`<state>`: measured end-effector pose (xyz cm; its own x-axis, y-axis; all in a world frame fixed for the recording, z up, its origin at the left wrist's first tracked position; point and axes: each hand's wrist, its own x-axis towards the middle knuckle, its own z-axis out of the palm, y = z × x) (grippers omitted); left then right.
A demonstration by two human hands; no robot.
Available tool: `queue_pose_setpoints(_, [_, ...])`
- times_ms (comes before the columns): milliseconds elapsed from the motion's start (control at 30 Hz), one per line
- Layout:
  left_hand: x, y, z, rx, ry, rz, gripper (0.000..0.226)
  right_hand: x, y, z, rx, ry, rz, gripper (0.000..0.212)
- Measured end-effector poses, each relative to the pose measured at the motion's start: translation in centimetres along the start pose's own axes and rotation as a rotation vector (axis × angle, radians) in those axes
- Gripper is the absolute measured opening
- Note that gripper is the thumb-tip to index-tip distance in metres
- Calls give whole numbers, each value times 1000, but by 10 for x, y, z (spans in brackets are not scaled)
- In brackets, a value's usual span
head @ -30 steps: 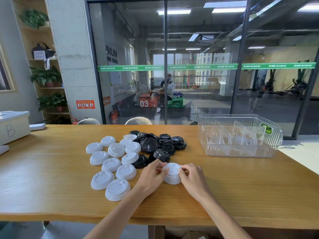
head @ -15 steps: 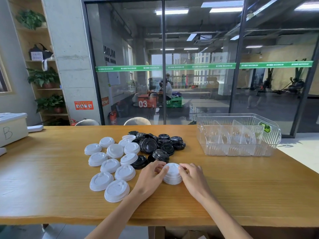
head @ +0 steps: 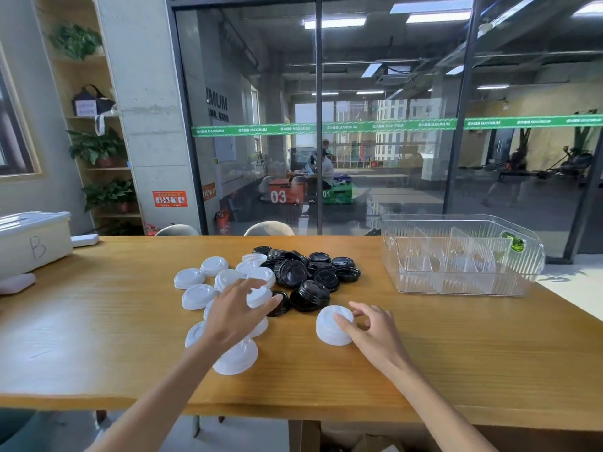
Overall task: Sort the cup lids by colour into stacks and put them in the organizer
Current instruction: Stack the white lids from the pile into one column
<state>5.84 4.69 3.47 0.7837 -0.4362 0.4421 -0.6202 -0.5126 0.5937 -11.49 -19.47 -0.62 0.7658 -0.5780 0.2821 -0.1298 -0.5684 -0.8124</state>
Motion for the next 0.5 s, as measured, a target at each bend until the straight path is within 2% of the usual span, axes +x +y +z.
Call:
queue_pose_setpoints(167, [0, -44, -35, 154, -89, -107, 73, -1, -5, -2, -32, 25, -22, 86])
queue_pose_setpoints(267, [-3, -54, -37, 256, -143, -119, 86, 1, -6, -3, -73, -13, -41, 100])
queue_pose_setpoints(367, [-4, -51, -32, 316, -171, -103, 85, 3, -8, -4, -111, -59, -71, 112])
queue_pose_setpoints(500, [2, -37, -23, 428, -228, -116, 69, 3, -8, -4, -142, -64, -115, 117])
